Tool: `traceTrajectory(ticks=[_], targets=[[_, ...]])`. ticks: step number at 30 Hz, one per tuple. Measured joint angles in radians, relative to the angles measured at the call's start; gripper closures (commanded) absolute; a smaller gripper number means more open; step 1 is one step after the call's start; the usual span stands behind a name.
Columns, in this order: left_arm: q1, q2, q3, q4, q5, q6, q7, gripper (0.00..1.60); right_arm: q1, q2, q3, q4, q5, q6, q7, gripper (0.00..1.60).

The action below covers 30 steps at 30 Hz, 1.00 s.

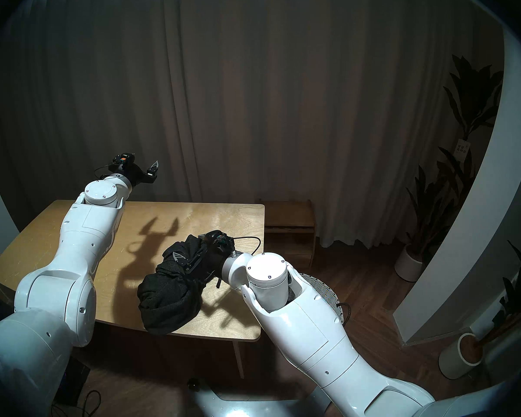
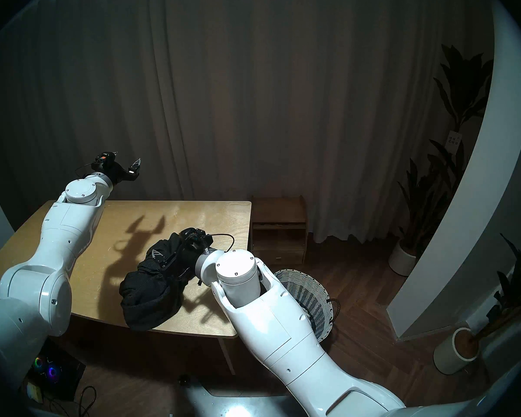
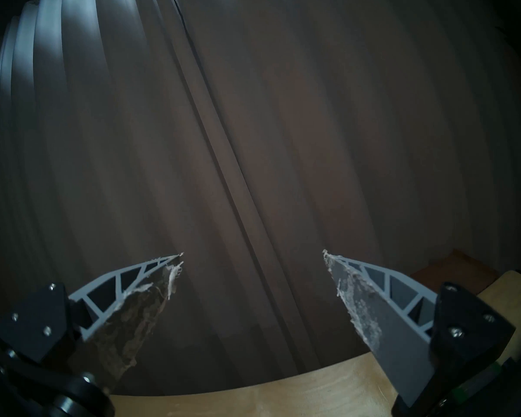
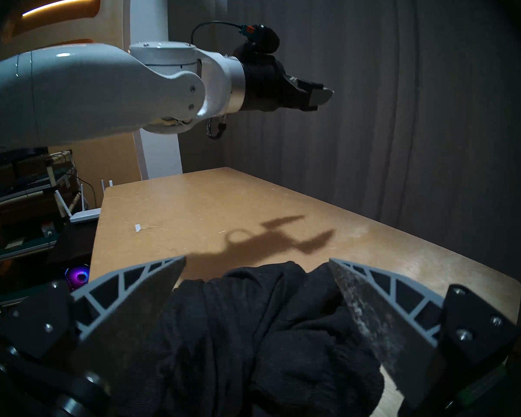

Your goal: Toss clothes into the laundry hamper

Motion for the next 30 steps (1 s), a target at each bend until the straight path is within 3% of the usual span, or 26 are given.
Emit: traceTrajectory(ticks=[17,30], targets=[[0.116,0.052,-0.011,-0.099,-0.006,-0.029,-0.065,0.0,-0.052,0.077,-0.088,-0.106,0.056,0.117,0.051,0.0],[0.222,0.116,-0.048,-0.221,-0.02,-0.057,-0.109,0.0,-0.027,0.061,-0.062,-0.163,0.079,0.166,0.035,0.0]])
